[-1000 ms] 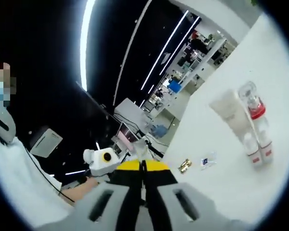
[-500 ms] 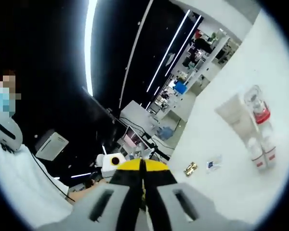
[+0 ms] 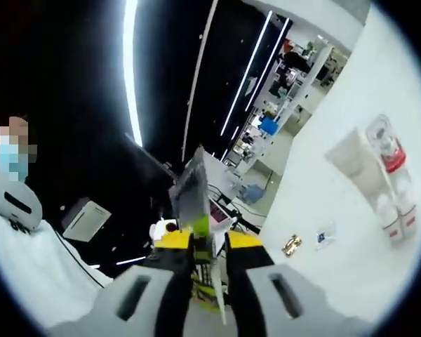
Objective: Arrange the skincare products in the storage area until every visible bottle or jar stands upright without overlapping.
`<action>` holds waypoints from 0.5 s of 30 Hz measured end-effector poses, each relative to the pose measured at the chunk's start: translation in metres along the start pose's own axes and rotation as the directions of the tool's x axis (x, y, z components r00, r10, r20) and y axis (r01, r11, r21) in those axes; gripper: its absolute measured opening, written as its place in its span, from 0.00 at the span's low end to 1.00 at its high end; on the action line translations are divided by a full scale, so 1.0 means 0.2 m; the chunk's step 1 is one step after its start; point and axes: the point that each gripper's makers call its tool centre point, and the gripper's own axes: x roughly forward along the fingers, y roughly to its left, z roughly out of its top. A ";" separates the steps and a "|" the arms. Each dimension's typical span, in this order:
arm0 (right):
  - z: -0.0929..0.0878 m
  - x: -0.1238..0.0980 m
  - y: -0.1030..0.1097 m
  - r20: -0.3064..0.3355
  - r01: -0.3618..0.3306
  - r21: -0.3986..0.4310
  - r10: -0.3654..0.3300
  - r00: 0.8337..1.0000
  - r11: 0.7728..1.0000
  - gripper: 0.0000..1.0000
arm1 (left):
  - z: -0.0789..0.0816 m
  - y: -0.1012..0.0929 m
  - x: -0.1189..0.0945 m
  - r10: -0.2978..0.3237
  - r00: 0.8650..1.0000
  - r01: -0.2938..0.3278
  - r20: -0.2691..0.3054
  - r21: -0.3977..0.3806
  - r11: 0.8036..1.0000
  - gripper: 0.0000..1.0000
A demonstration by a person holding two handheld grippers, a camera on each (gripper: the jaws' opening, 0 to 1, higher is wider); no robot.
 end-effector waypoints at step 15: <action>0.06 0.03 0.10 0.129 -0.103 0.067 0.094 0.987 0.992 0.01 | 0.05 0.06 0.03 0.022 0.999 -0.021 0.036 -0.035 0.999 0.00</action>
